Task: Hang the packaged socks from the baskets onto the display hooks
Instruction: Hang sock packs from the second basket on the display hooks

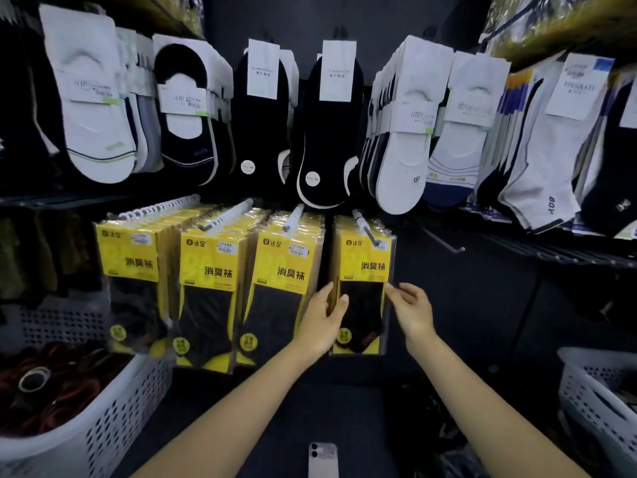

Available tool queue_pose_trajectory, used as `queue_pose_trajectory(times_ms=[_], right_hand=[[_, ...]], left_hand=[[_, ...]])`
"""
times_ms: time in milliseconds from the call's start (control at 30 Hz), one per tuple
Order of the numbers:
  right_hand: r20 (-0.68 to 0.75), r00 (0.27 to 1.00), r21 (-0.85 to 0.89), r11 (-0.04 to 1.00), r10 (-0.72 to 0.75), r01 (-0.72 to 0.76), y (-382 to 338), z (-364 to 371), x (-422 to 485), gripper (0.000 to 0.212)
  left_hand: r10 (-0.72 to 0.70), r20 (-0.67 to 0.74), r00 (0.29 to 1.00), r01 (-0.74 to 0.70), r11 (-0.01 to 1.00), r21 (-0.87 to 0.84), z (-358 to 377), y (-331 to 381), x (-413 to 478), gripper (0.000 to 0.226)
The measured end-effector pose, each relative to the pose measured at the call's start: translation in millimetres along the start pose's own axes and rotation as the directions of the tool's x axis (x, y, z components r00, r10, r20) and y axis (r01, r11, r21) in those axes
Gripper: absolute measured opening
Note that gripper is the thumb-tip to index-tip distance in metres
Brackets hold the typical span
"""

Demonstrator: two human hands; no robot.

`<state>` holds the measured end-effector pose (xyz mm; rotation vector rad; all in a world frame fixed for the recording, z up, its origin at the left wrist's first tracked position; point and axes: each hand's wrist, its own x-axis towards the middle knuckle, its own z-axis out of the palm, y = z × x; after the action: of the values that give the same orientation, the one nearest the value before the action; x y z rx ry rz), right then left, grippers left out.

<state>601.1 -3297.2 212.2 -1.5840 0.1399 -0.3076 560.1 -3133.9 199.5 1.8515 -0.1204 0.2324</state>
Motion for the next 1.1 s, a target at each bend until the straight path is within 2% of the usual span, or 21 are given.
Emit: queue_pose_trajectory(times_ms=[133,233,333,433,500,567,633,700,767,833,900,1000,1100], right_hand=[[0.092,0.992,-0.072,0.994,0.092,-0.085,37,-24,-53,0.049],[0.181,0.965,-0.105,0.979,0.189,-0.172,77,-28,-102,0.046],[0.247,0.890,-0.165,0.922,0.382,-0.350,133,-25,-158,0.038],[0.249,0.774,-0.257,0.810,0.582,-0.527,195,-23,-223,0.006],[0.259,0.718,-0.407,0.747,0.646,-0.525,235,-19,-260,0.006],[0.305,0.634,-0.566,0.670,0.711,-0.480,269,-17,-292,0.028],[0.334,0.545,-0.654,0.606,0.769,-0.454,292,-21,-319,0.022],[0.328,0.527,-0.689,0.580,0.784,-0.435,314,-29,-335,0.017],[0.328,0.494,-0.687,0.562,0.805,-0.460,329,-32,-340,0.035],[0.274,0.358,-0.689,0.442,0.893,-0.575,332,-29,-339,0.050],[0.204,0.220,-0.681,0.300,0.954,-0.668,338,-27,-334,0.059],[0.167,0.170,-0.720,0.238,0.971,-0.652,346,-25,-330,0.059],[0.199,0.138,-0.752,0.241,0.970,-0.614,350,-21,-332,0.048]], left_hand=[[-0.014,0.070,0.997,0.009,0.997,0.076,-15,-53,-63,0.060],[-0.105,0.045,0.993,0.098,0.985,0.141,-30,-100,-113,0.058],[-0.243,-0.013,0.970,0.240,0.949,0.206,-50,-150,-169,0.058],[-0.374,-0.070,0.925,0.375,0.863,0.338,-67,-209,-239,0.057],[-0.490,-0.099,0.866,0.493,0.807,0.325,-74,-244,-281,0.053],[-0.574,-0.089,0.814,0.560,0.736,0.381,-73,-268,-313,0.049],[-0.656,-0.067,0.752,0.614,0.660,0.432,-68,-286,-335,0.051],[-0.721,-0.046,0.691,0.660,0.604,0.447,-61,-297,-352,0.051],[-0.744,-0.006,0.668,0.663,0.593,0.457,-57,-301,-368,0.054],[-0.754,0.026,0.657,0.666,0.596,0.448,-54,-304,-377,0.060],[-0.803,0.030,0.596,0.723,0.552,0.416,-51,-306,-378,0.064],[-0.899,0.025,0.437,0.803,0.402,0.439,-50,-309,-374,0.068],[-0.935,0.073,0.347,0.804,0.336,0.490,-46,-314,-374,0.070]])
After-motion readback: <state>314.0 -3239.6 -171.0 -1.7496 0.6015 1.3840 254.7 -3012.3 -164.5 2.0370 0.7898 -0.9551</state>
